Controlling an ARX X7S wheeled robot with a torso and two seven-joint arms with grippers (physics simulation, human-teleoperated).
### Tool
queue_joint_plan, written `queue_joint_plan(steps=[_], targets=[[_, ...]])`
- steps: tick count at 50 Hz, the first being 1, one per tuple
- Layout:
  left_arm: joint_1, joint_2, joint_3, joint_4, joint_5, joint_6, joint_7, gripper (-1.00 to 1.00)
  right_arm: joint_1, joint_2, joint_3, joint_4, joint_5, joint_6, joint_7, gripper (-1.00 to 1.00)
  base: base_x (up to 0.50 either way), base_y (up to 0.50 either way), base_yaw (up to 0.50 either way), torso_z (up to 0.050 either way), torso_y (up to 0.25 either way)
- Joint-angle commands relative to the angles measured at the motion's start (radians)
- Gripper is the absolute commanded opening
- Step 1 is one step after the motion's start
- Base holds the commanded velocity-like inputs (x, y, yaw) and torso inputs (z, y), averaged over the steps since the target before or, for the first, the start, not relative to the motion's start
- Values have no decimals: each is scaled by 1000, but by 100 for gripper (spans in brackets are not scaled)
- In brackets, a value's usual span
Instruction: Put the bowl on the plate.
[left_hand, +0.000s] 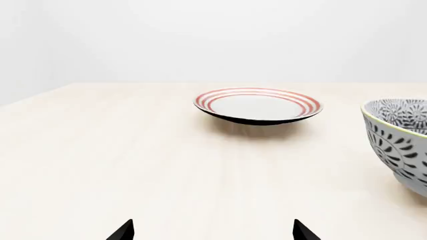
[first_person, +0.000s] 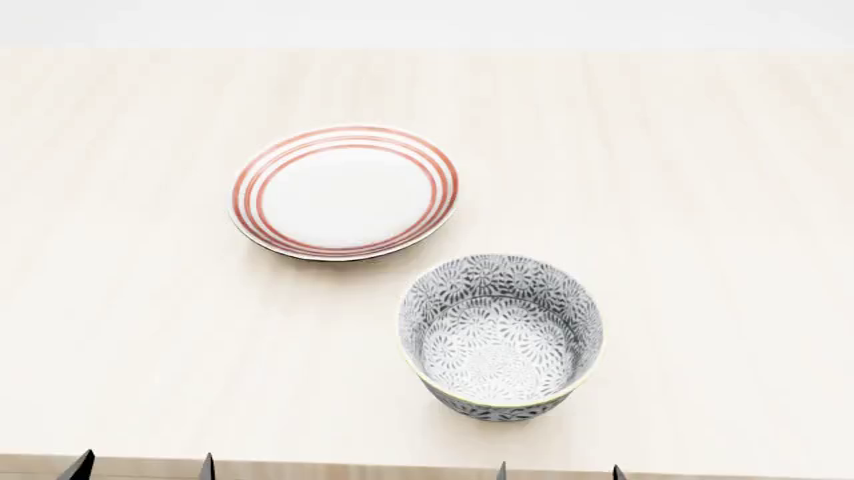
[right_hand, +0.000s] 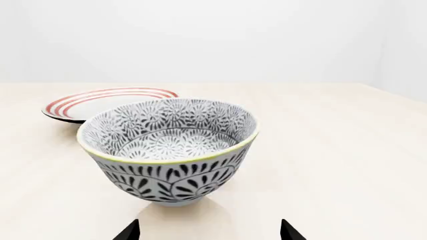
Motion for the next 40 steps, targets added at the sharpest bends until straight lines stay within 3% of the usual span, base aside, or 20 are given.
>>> queue_joint_plan(steps=[1,7,10,11,16,20,25,40], targets=[[-19,-17,9,23,-23,-47,-21,100,10,18,-10,-19,25,17,17,100,0,0,0,0,0],[-47,-34,-52,235,-110,-220,-96,100,6,57,14,-228,68,165,44,100,0,0,0,0,0],[-105,-37,-144,331,-165,-320,-176,100,32,84,57,-394,151,294,35,100,0,0,0,0,0],[-129,-40,-196,362,-194,-346,-207,100,66,107,85,-472,177,403,48,100,0,0,0,0,0],[-150,-65,-314,403,-251,-365,-265,100,182,181,200,-667,283,663,78,100,0,0,0,0,0],[-139,-76,-359,425,-282,-376,-282,100,318,236,319,-750,401,834,82,100,0,0,0,0,0],[-129,-78,-354,420,-282,-359,-289,100,447,305,371,-756,459,962,94,100,354,0,0,0,0],[-101,-97,-334,431,-297,-343,-299,100,532,344,328,-582,440,970,83,100,305,0,0,0,0]])
